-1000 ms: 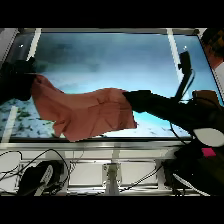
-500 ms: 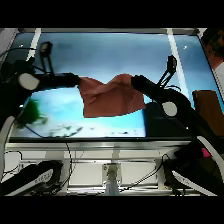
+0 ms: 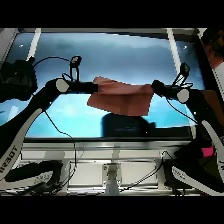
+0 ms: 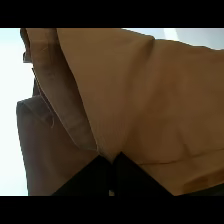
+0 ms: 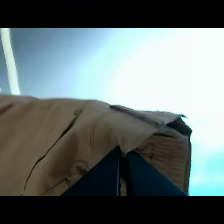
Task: Fold the clothes and pants, and hang the long-sleeved shirts on hangers.
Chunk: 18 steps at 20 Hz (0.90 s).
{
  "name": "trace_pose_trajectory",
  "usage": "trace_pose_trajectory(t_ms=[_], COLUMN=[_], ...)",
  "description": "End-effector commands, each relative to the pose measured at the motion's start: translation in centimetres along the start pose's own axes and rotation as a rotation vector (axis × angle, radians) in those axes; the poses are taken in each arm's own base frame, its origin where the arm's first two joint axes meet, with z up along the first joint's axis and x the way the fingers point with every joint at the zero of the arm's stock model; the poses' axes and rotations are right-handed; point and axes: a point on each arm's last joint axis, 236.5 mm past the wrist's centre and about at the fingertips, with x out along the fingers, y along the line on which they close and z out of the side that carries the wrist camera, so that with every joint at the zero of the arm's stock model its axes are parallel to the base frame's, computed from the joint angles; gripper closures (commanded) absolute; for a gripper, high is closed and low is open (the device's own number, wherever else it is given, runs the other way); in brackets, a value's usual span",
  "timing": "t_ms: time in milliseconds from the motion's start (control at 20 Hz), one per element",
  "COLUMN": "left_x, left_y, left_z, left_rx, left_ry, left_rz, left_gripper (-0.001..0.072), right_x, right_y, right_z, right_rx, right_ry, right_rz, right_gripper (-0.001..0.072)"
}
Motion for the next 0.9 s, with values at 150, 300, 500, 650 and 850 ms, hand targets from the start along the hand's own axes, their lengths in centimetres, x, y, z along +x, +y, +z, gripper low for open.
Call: trace_pose_trajectory(t_ms=[150,300,500,650,850], left_x=[2.1,2.4,2.2,2.3,3.1], left_y=[0.5,0.9,1.5,2.9,3.8], left_z=[-1.7,-1.9,-1.6,-1.8,-3.4], left_rx=[-0.027,-0.033,-0.073,-0.072,-0.091], left_ry=[0.052,0.058,0.052,0.062,0.120], left_rz=[0.010,0.014,0.024,0.063,0.086], left_gripper=[0.0693,0.0693,0.0693,0.0693,0.0692], right_x=[-1.8,-2.9,-4.2,-4.1,-4.0], right_y=[-2.1,-2.5,-0.9,-0.8,-1.1], right_z=[-7.8,-10.3,-12.6,-12.6,-12.9], right_rx=[-0.228,-0.244,-0.249,-0.248,-0.242], right_ry=[0.372,0.488,0.589,0.590,0.595], right_rz=[-0.013,-0.013,0.074,0.075,0.070], right_gripper=[0.0694,0.0694,0.0694,0.0694,0.0694])
